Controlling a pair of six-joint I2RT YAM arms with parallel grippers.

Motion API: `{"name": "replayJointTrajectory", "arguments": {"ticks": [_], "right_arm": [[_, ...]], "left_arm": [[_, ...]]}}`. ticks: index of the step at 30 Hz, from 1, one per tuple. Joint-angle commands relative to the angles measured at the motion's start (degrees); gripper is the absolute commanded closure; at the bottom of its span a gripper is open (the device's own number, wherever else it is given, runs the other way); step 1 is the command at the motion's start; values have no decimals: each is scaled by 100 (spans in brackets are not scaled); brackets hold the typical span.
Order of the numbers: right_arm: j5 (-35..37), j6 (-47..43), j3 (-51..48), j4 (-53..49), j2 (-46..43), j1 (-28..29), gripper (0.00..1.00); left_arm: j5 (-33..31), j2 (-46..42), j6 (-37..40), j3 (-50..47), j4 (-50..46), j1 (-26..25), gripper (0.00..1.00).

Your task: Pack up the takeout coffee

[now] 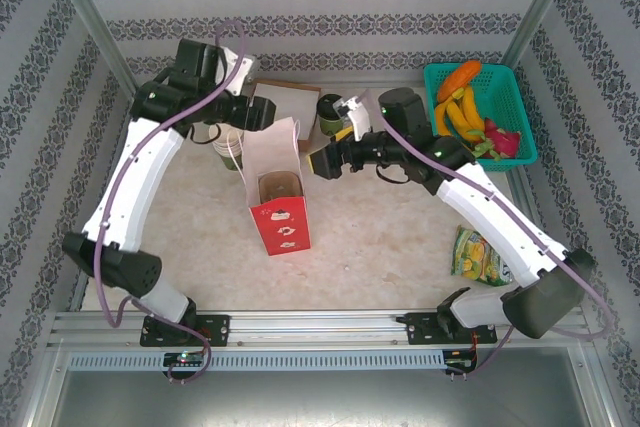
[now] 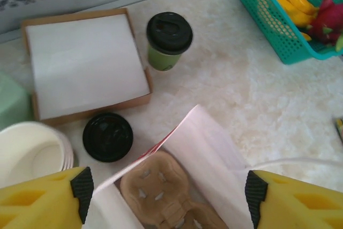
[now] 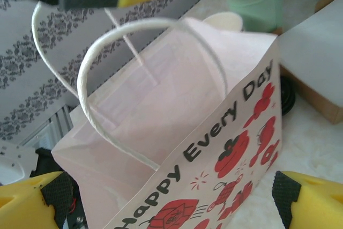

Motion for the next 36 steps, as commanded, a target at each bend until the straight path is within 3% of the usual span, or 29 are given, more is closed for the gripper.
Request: {"name": "replayJointTrajectory", "arguments": {"ticks": [1,4,6,14,18,28,36], "right_arm": [[541,279,-90,489,-67,-304,2],[1116,987,18,751,296,-674,2],[1258,1327,191,761,687,-908,2],[2000,429,1349,244,2430,-1094,2],[1953,387,1899,170,3184,-1183,2],[2419,316,3564,-351,4796,-1234,2],[1819,178,4513,-730,5565,-1267,2]], "left_arm": [[-753,-614,-326,-762,732,78,12],[-1157,-1263,-613,-1488,1453,75,0],[-1465,-1555,-780,-1769,1670,72,0],[-2906,-2734,-1622,-2964,2139,83,0],[-3072,-3190,-1965,-3474,2369,87,0],[-3794,-3332,-3337,-4583,2758,79,0],[-4129,-3029,-3202,-4434,2622,90,0]]}}
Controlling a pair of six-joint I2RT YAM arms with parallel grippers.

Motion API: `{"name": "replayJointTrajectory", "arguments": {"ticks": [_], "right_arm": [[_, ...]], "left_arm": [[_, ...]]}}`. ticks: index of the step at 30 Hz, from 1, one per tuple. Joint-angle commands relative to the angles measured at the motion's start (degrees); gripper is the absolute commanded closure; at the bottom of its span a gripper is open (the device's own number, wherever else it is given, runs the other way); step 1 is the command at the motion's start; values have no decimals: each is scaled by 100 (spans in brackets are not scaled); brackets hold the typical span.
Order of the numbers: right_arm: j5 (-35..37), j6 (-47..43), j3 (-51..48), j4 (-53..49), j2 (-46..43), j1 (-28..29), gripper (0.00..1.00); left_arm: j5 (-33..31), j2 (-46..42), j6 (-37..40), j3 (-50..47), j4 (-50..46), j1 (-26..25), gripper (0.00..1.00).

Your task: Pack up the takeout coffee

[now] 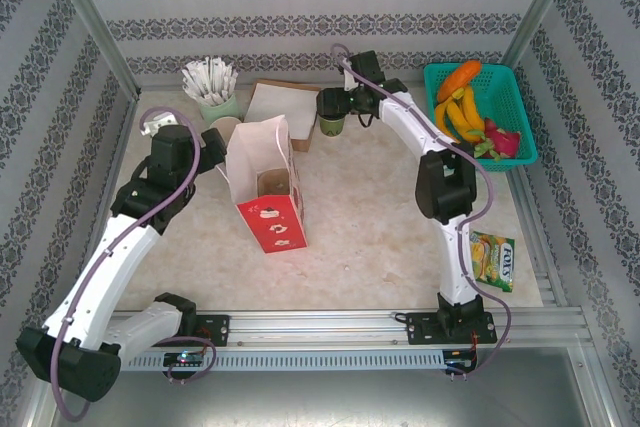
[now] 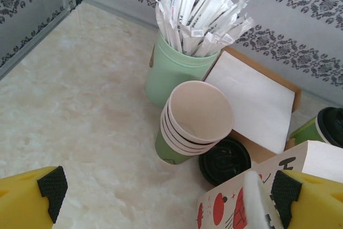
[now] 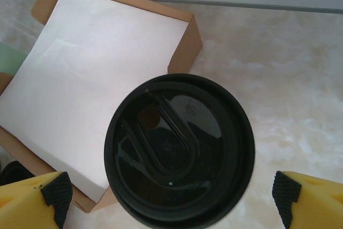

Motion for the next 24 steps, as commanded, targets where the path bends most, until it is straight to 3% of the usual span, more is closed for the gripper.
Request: {"name": "replayJointTrajectory", "arguments": {"ticks": [1,3,7,11,15,20,22,24], "right_arm": [[-274,-171,456,-301,262,-73,2],[-217,-162,576,-335,361,-74,2],[13,-161,747,-457,481,-78,2],[85,-178,746,-506,473,-70,2],[-31,-234,752,-514,495,-60,2],[-103,-266,864,-576,625,-45,2],[-114,-266,902,-580,672,-38,2],[-62,-275,952,-585,717,-34,2]], "left_arm": [[-344,86,-87,189,63,58,0],[-152,74,-29,155,228,64,0],[839,100,165,310,509,63,0],[1688,383,265,870,121,62,0],[2996,709,496,1483,-282,61,0],[4275,746,1199,2132,-901,63,0],[4528,603,1431,2157,-984,79,0],[4180,420,1455,2152,-1089,120,0]]}}
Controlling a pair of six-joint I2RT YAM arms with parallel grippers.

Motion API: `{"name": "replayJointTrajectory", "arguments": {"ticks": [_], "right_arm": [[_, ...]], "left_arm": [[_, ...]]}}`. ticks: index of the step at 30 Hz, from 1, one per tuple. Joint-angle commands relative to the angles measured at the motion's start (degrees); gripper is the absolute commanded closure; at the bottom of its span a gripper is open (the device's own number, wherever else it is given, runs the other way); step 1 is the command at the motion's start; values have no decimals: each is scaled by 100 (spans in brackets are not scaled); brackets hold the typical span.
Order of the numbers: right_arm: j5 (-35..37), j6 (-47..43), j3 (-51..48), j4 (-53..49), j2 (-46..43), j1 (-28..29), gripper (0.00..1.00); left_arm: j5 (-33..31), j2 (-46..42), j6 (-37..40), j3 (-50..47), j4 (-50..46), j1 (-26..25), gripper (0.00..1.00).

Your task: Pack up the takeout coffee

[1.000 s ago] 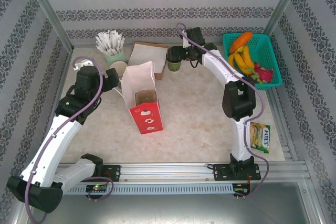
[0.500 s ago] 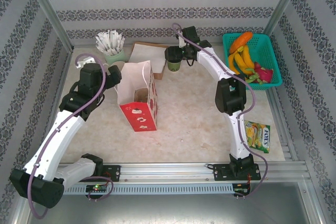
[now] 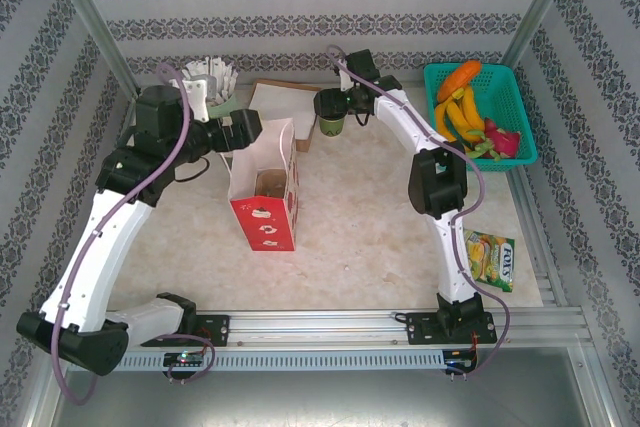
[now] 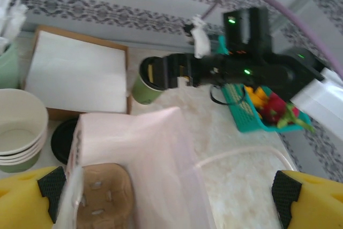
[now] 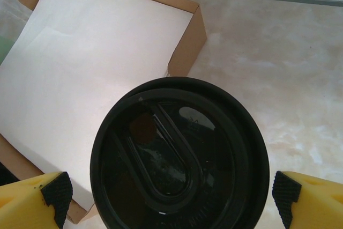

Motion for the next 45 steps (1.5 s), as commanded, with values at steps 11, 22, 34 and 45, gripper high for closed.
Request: {"name": "replayJointTrajectory", "arguments": {"ticks": [11,22,34,45], "right_arm": [[-230,-108,242,-112,293,-29,7],[-273,-153,-65,-100,-11,-34,15],[-266,-368,-2078,70,-1360,-2,16],[-519,-372,-3672,37,-2525,1,18]], "left_arm": [[-4727,-1872,-895,-988,-841,171,0],[-4339,-1019,-1957,-2244,-1564,177,0],[-2200,-1192,-2885,-3763,-1111,60,0],[-1504,-669,-3192,-4024,-820,-778,0]]}}
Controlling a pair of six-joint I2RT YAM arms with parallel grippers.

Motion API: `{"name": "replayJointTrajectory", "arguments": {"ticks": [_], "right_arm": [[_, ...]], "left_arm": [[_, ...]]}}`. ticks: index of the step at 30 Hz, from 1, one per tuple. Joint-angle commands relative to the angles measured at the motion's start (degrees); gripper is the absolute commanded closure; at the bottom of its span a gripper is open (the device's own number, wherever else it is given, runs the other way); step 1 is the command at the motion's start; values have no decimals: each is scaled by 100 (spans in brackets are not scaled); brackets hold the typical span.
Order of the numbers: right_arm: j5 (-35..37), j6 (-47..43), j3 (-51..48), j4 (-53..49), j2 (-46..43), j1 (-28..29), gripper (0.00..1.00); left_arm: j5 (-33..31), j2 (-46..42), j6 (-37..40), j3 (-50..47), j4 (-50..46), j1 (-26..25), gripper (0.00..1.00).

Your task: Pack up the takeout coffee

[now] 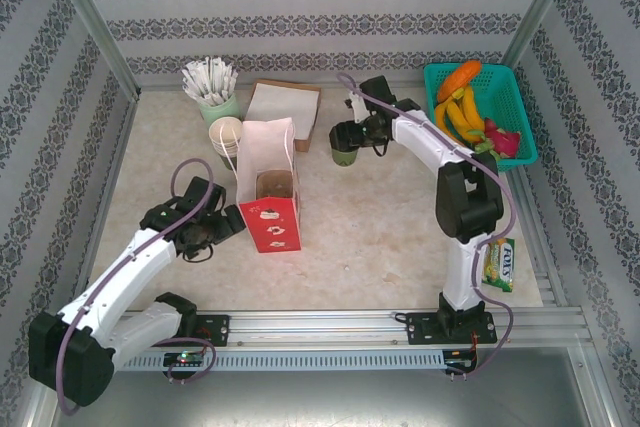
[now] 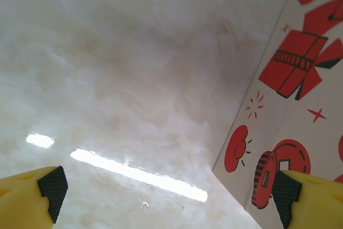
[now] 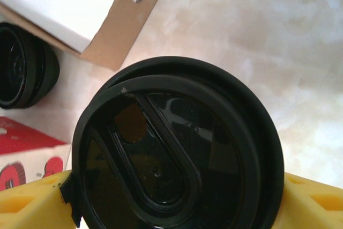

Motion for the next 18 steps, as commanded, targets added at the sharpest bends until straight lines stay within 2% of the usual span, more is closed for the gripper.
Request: {"name": "replayJointTrajectory", "arguments": {"ticks": [1,10,18], "right_arm": [[-140,-74,-383,-182,-424,4,18],[-132,-10,-1402,-246,-1261,20,18],[-208,66,-2196,-190,-1863,35,17]], "left_arm": [[233,209,-253,45,158,-331,0],[422,837,-494,207,570,-1039,0],[225,1155,-360,486,464,-1260,0]]}}
